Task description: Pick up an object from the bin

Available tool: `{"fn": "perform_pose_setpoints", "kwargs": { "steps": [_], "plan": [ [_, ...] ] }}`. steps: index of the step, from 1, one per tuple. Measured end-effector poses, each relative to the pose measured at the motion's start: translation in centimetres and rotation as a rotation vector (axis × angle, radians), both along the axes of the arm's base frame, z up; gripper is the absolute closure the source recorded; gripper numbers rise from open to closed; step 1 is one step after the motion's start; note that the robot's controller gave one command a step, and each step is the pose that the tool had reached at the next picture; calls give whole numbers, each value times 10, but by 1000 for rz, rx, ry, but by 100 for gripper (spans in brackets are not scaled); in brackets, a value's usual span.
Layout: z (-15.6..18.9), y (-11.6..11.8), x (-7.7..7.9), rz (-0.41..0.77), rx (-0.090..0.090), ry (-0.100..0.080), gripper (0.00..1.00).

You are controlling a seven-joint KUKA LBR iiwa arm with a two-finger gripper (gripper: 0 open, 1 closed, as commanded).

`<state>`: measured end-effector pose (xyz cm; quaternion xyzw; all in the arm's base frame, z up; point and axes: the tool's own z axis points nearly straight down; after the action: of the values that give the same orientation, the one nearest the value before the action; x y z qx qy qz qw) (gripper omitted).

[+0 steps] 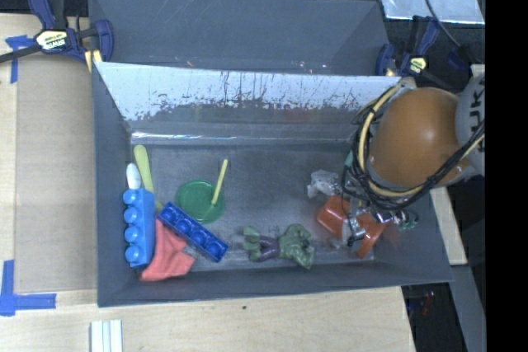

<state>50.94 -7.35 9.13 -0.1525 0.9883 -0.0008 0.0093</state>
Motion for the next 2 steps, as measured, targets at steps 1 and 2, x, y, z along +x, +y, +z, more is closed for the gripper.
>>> {"fn": "perform_pose_setpoints", "kwargs": {
  "steps": [1, 2],
  "plan": [
    [-20, -12, 0, -62, 4, -2, 0],
    [-21, -31, 19, -70, 5, -2, 0]
  ]
}}
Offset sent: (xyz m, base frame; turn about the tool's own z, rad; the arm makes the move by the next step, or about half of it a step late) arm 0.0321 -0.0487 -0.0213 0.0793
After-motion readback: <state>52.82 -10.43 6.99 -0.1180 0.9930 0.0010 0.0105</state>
